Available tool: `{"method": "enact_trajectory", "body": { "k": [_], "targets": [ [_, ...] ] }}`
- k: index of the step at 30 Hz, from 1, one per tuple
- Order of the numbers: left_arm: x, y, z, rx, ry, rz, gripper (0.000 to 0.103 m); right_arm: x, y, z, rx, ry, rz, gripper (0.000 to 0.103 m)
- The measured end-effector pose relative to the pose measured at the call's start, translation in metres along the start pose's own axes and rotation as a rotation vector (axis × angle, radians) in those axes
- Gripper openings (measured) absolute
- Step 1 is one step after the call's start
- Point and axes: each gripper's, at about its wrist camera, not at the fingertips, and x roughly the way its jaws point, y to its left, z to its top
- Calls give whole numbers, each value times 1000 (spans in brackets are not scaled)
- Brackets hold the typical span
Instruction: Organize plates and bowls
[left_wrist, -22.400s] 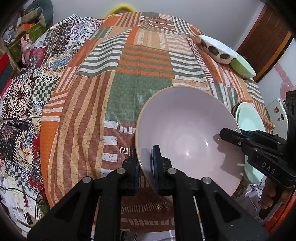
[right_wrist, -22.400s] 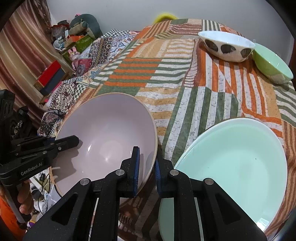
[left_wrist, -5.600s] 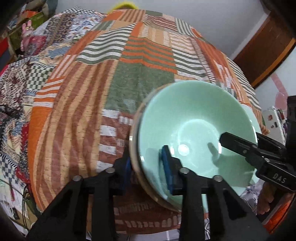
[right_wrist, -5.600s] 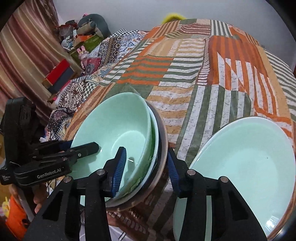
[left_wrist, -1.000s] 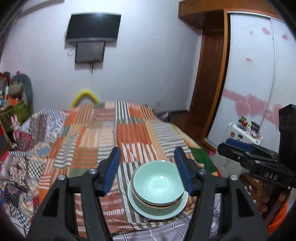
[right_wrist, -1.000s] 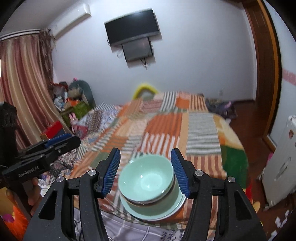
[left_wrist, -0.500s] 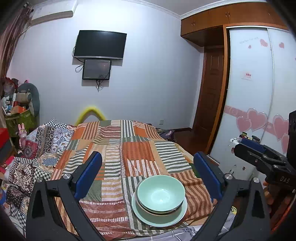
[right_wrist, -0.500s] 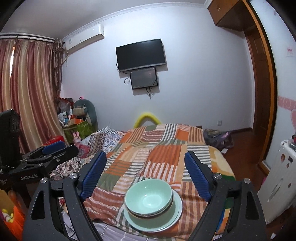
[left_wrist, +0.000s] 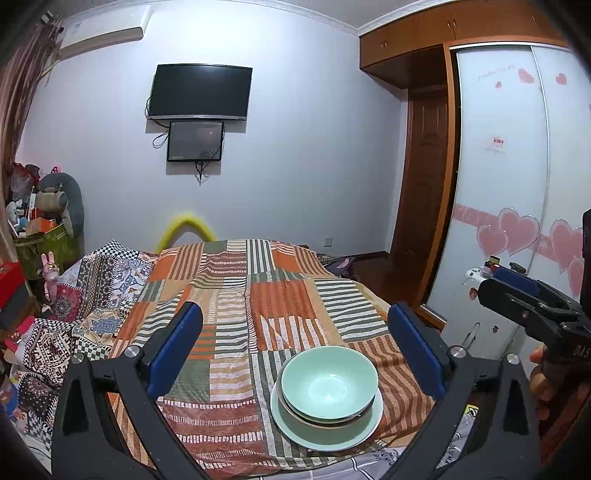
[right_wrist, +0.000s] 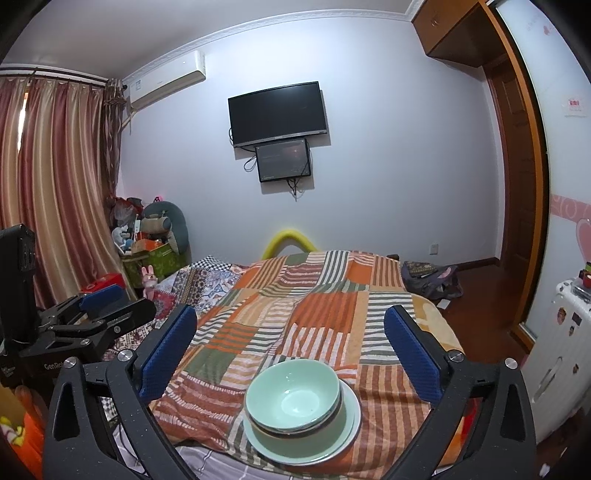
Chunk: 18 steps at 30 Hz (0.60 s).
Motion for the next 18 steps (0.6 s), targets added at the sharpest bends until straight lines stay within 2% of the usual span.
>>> {"method": "enact_trajectory", "body": {
  "k": [18],
  "targets": [
    [0,-1,-4,3,5,-4,102,-3,-5,-2,20,18,2,102]
  ]
}}
